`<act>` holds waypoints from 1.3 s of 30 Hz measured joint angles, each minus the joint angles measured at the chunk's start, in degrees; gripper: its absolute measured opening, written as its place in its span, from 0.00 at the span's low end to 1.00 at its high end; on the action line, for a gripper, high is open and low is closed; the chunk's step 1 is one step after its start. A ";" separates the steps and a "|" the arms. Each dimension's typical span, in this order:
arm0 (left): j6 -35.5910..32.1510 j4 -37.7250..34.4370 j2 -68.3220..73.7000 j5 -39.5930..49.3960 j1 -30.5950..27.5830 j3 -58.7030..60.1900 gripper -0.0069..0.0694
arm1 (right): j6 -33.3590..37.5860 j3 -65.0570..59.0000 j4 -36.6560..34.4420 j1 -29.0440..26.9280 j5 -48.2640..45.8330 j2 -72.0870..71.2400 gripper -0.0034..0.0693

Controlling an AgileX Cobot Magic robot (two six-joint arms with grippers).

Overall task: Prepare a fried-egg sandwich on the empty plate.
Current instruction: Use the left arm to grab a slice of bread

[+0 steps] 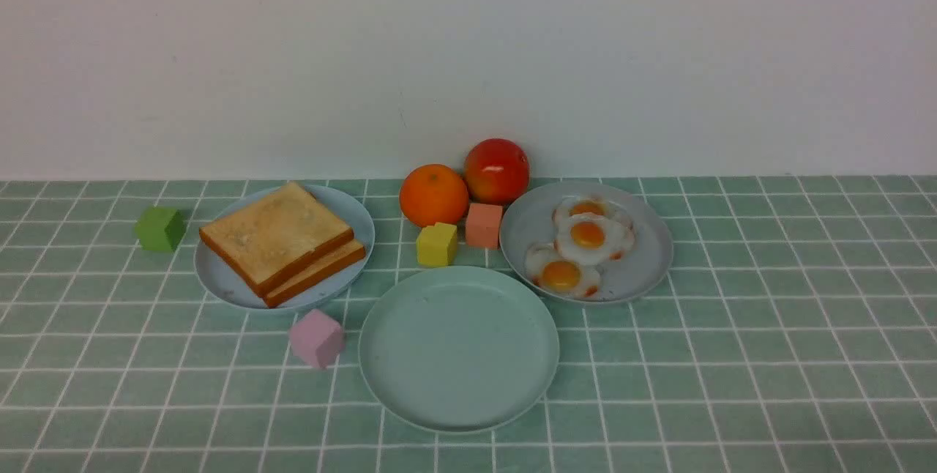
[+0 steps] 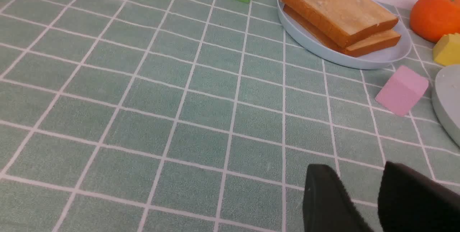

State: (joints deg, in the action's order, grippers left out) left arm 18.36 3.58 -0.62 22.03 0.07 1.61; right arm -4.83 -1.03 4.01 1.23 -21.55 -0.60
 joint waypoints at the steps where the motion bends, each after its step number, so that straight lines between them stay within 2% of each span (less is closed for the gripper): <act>1: 0.00 0.00 0.00 0.00 0.00 0.00 0.40 | 0.00 0.00 0.00 0.00 0.00 0.00 0.38; 19: 0.00 0.53 0.00 -0.30 0.00 0.00 0.40 | 0.00 0.00 0.00 0.00 0.00 0.00 0.38; 22: 3.17 -1.48 0.00 -4.82 0.00 0.13 0.40 | 0.00 0.00 0.00 0.00 0.00 0.00 0.38; 29: 18.15 -15.92 0.00 -18.35 0.00 0.17 0.40 | 0.00 0.00 0.00 0.00 0.00 0.00 0.38; 32: 20.25 -18.14 0.00 -22.03 0.00 0.17 0.40 | 0.00 0.00 0.00 0.00 0.00 0.00 0.38; 36: 20.77 -18.77 0.00 -21.52 0.00 -0.33 0.38 | 0.00 0.00 0.00 0.00 0.00 0.00 0.38; 38: 20.77 -18.67 0.06 -19.09 0.00 -1.51 0.35 | 0.00 0.00 0.00 0.00 0.00 0.00 0.38; 39: 19.90 -17.90 1.37 -16.50 0.00 -4.47 0.30 | 0.00 0.00 0.00 0.00 0.00 0.00 0.38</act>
State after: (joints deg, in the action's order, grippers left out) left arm 38.26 -14.32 0.75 5.54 0.07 -2.85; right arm -4.83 -1.03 4.01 1.23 -21.55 -0.60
